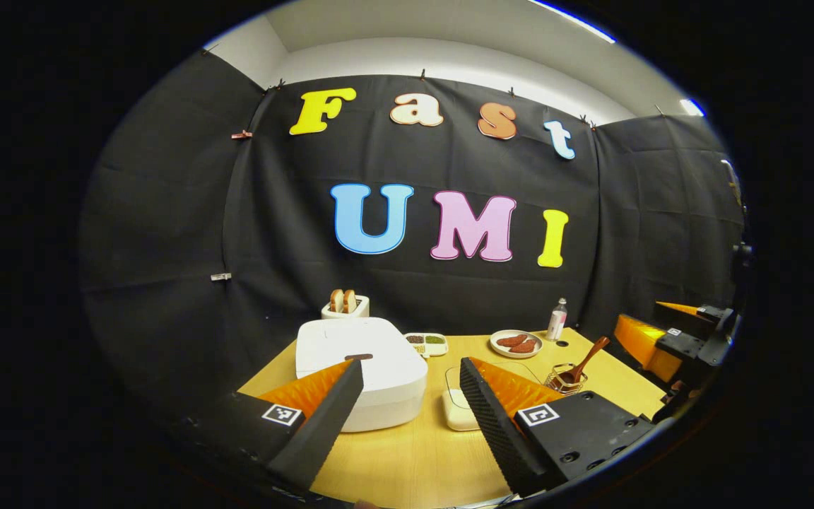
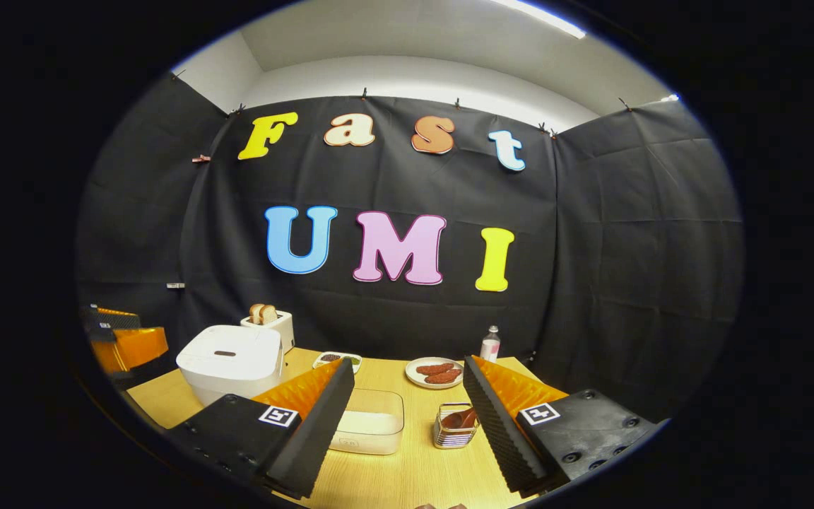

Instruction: Close the left gripper, press the button to open the rice cooker; take a wooden spoon from the chopstick holder with the right hand, scoop a spoonful of rice and pour it into the rice cooker, then put the wooden spoon back into the chopstick holder.

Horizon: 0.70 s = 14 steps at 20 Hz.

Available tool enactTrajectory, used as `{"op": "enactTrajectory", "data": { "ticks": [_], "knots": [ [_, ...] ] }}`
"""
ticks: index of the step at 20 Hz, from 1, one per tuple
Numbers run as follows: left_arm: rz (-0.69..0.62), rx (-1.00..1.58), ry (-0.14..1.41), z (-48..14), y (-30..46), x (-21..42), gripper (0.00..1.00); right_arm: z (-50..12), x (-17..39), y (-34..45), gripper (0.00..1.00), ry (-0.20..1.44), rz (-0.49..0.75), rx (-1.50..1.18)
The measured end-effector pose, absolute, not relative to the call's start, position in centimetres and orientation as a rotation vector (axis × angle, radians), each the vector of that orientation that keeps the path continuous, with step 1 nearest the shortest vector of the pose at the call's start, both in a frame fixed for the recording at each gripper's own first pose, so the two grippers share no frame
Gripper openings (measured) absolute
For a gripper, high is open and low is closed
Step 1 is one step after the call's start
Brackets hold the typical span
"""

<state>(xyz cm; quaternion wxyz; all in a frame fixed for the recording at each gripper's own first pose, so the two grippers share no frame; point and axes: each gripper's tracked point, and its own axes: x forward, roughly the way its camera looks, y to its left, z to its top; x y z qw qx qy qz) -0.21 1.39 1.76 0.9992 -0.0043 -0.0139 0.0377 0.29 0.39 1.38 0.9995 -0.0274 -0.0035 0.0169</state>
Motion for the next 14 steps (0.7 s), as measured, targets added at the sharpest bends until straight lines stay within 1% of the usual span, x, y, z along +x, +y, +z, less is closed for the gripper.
{"op": "enactTrajectory", "data": {
  "ticks": [1, 3, 4, 5, 8, 9, 10, 11, 12, 13, 14],
  "knots": [
    [0.074, -0.015, -0.027, 2.2, 1.7, 0.3, 0.95, 1.1, 0.1, 0.1, 0.98, 0.002, 0.026, -0.055],
    [0.06, -0.054, -0.028, 3.1, 2.1, 1.6, 0.89, 1.1, -0.5, -0.7, 0.98, 0.006, -0.001, -0.055],
    [0.052, -0.078, -0.026, 3.4, 2.5, 2.4, 0.84, 1.1, -0.9, -1.4, 0.98, 0.003, -0.023, -0.056],
    [0.043, -0.097, -0.018, 3.7, 2.8, 3.2, 0.82, 0.9, -1.3, -2.1, 0.98, 0.006, -0.049, -0.052],
    [0.038, -0.126, 0.015, 3.9, 4.1, 6.1, 0.64, 0.0, -2.4, -3.2, 0.98, 0.033, -0.083, -0.027],
    [0.042, -0.125, 0.024, 4.1, 4.6, 7.0, 0.61, -0.2, -2.7, -3.8, 0.98, 0.041, -0.089, -0.041],
    [0.051, -0.122, 0.034, 4.3, 5.3, 8.0, 0.54, -0.2, -2.8, -4.5, 0.98, 0.046, -0.098, -0.054],
    [0.06, -0.119, 0.042, 4.5, 6.1, 9.0, 0.5, -0.3, -2.9, -5.2, 0.98, 0.051, -0.106, -0.056],
    [0.069, -0.114, 0.048, 4.7, 6.7, 9.8, 0.43, -0.4, -2.8, -5.6, 0.98, 0.061, -0.113, -0.051],
    [0.079, -0.105, 0.057, 4.9, 7.4, 10.7, 0.39, -0.6, -2.7, -6.1, 0.98, 0.071, -0.117, -0.047],
    [0.091, -0.096, 0.066, 4.9, 8.0, 11.5, 0.32, -0.5, -2.4, -6.5, 0.98, 0.078, -0.118, -0.048]
  ]
}}
